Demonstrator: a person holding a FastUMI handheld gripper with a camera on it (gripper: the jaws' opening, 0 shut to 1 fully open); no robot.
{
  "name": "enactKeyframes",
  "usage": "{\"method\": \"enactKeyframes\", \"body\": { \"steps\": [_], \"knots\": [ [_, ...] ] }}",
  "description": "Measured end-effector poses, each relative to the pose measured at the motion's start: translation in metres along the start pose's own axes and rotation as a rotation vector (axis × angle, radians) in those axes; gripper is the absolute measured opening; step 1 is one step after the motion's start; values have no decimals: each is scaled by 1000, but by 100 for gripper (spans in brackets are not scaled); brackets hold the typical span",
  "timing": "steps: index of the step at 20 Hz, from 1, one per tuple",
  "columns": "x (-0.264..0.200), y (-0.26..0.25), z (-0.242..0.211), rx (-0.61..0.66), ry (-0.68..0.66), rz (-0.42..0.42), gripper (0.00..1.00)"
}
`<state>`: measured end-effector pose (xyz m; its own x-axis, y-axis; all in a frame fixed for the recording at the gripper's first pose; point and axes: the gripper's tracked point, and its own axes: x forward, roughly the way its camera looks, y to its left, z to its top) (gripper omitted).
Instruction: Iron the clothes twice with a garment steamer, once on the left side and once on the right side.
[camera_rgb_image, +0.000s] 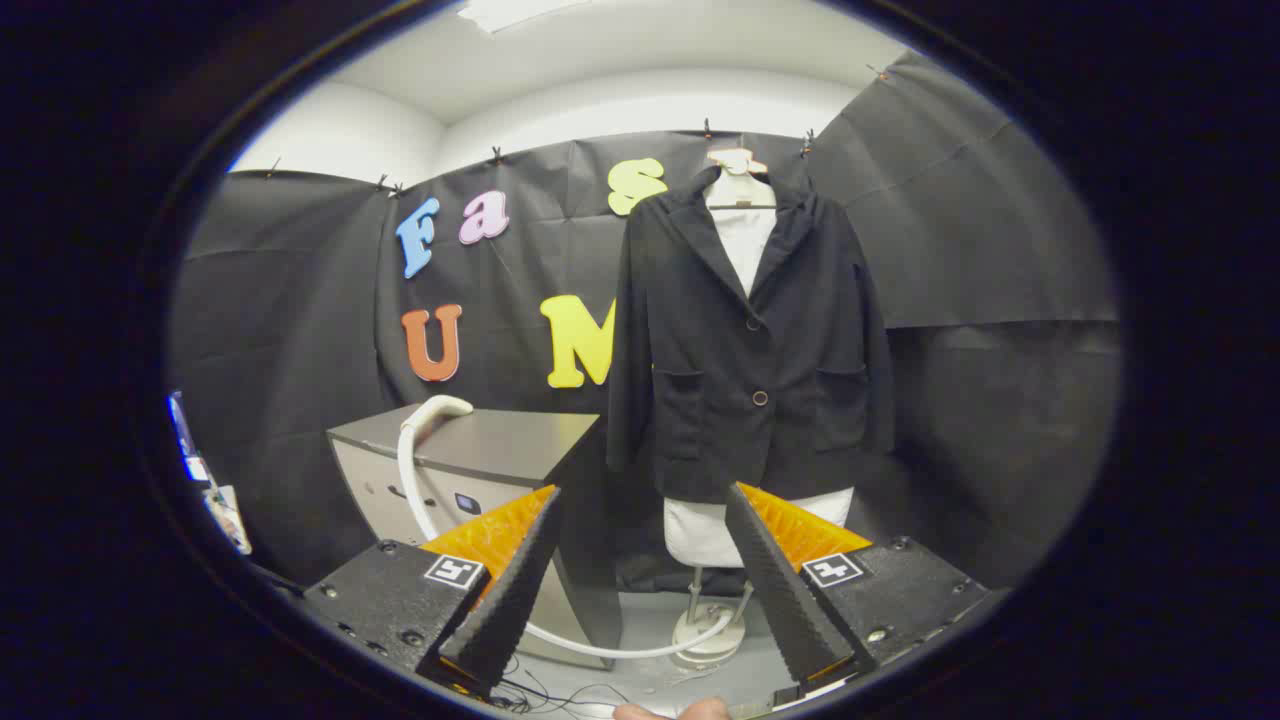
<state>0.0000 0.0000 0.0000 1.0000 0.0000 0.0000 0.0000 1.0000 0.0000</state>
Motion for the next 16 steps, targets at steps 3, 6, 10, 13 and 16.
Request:
{"method": "enactKeyframes", "body": {
  "steps": [3,6,10,13,16],
  "knots": [
    [1,7,-9,74,32,-8,100],
    [4,10,-4,89,18,-33,100],
    [10,23,3,36,18,-44,100],
    [15,33,11,16,3,-56,100],
    [24,53,17,7,3,-57,100]
  ]
}}
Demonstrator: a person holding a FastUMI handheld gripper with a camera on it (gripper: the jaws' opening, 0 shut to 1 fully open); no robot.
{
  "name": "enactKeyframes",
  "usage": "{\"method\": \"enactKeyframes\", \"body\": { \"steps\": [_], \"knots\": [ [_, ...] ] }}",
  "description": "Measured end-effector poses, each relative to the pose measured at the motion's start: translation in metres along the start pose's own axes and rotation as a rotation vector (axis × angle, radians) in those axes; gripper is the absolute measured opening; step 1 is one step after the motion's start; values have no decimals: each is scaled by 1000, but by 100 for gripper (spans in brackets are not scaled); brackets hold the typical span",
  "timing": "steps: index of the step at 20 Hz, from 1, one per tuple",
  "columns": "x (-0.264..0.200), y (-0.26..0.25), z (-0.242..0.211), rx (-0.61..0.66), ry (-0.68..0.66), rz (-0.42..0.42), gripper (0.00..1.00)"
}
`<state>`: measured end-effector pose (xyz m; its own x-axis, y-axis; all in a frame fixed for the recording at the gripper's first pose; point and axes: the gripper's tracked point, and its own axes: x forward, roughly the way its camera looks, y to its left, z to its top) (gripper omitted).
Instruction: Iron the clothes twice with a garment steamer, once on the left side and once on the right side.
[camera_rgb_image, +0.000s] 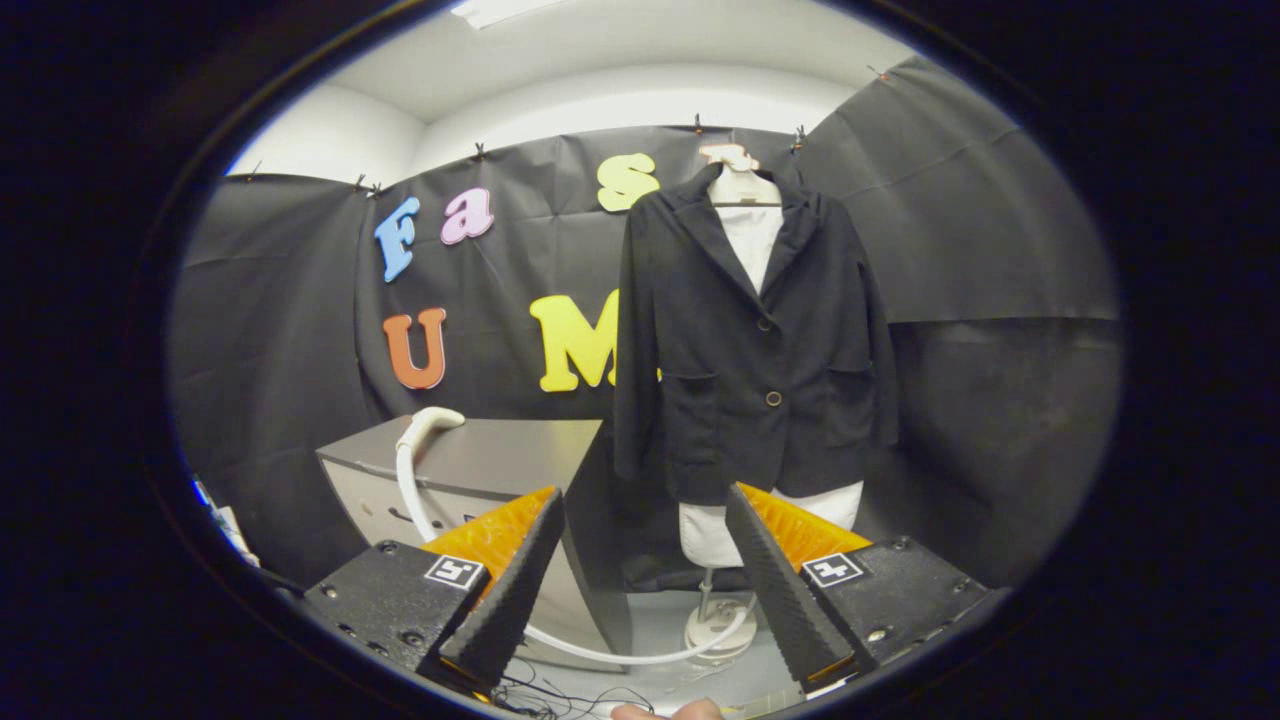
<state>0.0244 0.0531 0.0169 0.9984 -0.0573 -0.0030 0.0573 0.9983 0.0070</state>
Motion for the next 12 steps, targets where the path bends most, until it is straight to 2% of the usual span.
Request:
{"method": "enactKeyframes", "body": {
  "steps": [5,12],
  "knots": [
    [18,63,31,18,-42,55,100],
    [51,168,78,18,-48,273,100]
  ]
}}
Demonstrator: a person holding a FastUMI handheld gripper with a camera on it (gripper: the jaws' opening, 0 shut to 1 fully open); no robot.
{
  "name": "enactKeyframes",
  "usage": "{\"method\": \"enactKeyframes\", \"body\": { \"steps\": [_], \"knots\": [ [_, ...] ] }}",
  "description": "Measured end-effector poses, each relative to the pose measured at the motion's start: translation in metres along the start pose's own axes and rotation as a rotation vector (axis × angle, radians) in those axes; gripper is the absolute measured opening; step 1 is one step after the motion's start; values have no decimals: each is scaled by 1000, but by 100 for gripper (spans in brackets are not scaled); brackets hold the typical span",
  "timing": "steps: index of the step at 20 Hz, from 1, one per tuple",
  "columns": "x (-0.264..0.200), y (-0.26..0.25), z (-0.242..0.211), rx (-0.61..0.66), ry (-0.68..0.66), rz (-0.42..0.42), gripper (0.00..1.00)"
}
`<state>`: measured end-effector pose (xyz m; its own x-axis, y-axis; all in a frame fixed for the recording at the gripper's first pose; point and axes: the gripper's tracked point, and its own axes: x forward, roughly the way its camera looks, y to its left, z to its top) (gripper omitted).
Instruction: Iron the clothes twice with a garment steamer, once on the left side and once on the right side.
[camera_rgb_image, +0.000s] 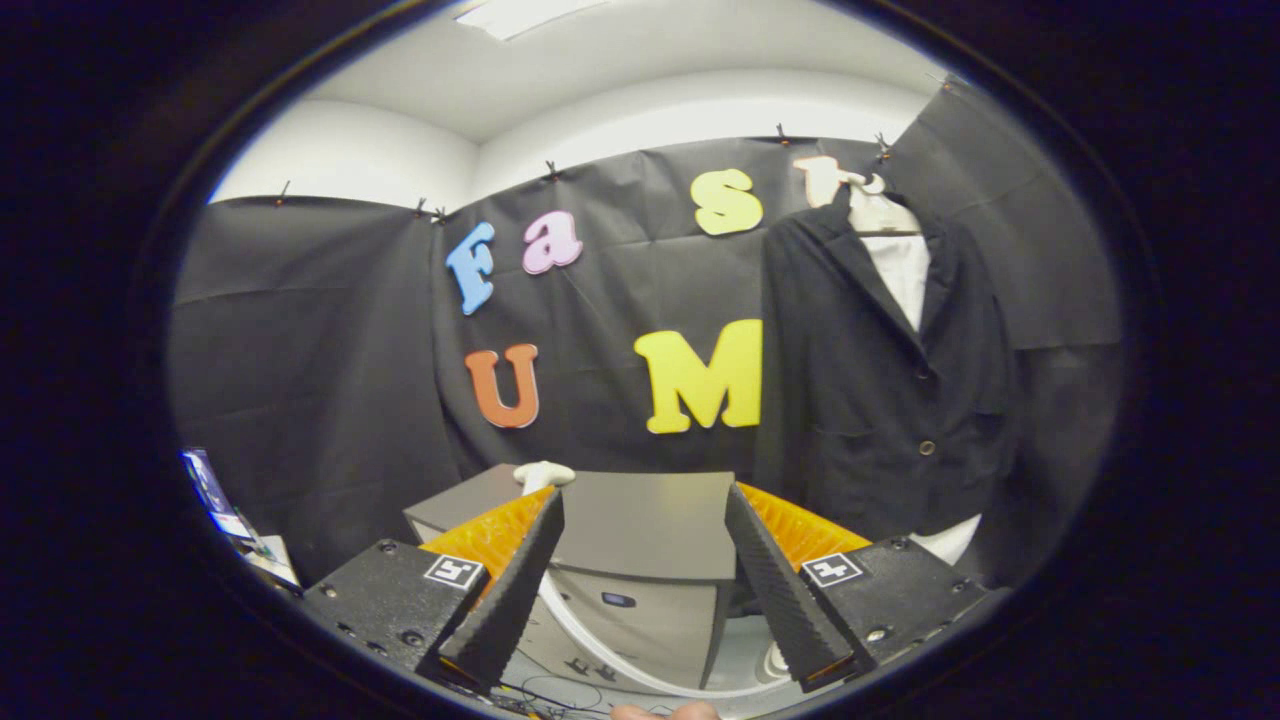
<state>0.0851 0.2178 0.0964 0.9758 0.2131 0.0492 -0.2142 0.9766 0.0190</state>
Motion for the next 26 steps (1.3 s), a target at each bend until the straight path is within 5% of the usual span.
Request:
{"method": "enactKeyframes", "body": {
  "steps": [8,13,20,26],
  "knots": [
    [115,72,9,-115,14,171,100],
    [192,107,-21,-54,204,305,100],
    [256,136,-88,-68,499,364,100],
    [270,133,-115,-148,629,310,100]
  ]
}}
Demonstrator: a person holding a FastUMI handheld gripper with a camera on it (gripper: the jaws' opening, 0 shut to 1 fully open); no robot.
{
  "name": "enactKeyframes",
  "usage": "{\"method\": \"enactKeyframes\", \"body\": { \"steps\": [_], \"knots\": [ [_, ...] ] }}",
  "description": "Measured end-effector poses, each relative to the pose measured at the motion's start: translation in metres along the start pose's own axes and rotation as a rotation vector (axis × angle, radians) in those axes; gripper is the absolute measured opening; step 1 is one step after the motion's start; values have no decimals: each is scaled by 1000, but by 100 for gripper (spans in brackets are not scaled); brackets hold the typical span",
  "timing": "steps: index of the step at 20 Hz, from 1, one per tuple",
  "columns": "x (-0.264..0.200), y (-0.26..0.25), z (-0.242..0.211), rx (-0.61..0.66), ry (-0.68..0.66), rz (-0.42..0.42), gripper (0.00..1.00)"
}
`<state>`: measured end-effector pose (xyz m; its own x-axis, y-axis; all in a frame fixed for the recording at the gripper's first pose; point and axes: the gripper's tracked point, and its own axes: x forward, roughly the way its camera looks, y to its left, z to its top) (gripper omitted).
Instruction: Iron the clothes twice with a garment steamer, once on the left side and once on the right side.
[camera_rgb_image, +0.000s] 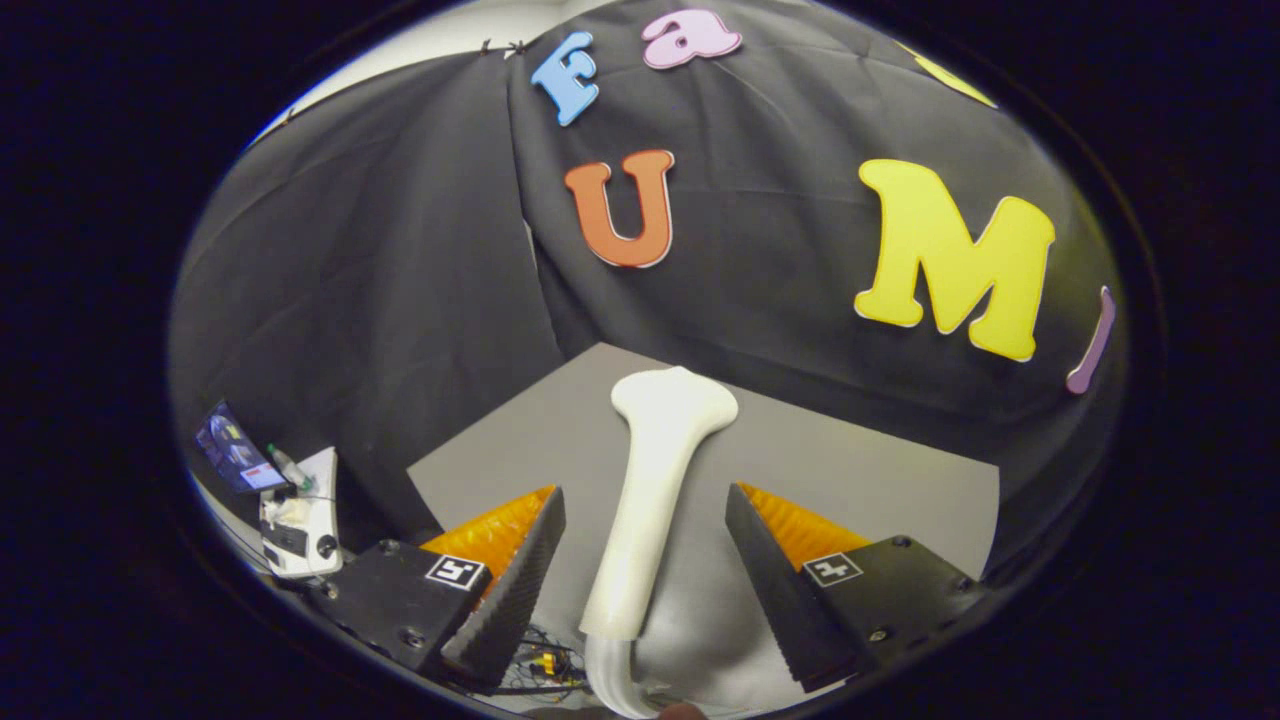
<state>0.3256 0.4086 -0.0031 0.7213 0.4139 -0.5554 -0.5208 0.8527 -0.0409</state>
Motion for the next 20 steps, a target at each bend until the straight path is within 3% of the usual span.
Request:
{"method": "enactKeyframes", "body": {
  "steps": [11,15,20],
  "knots": [
    [29,-1,-35,125,263,-32,99],
    [38,-9,-43,150,319,-80,80],
    [39,3,-51,146,374,-80,57]
  ]
}}
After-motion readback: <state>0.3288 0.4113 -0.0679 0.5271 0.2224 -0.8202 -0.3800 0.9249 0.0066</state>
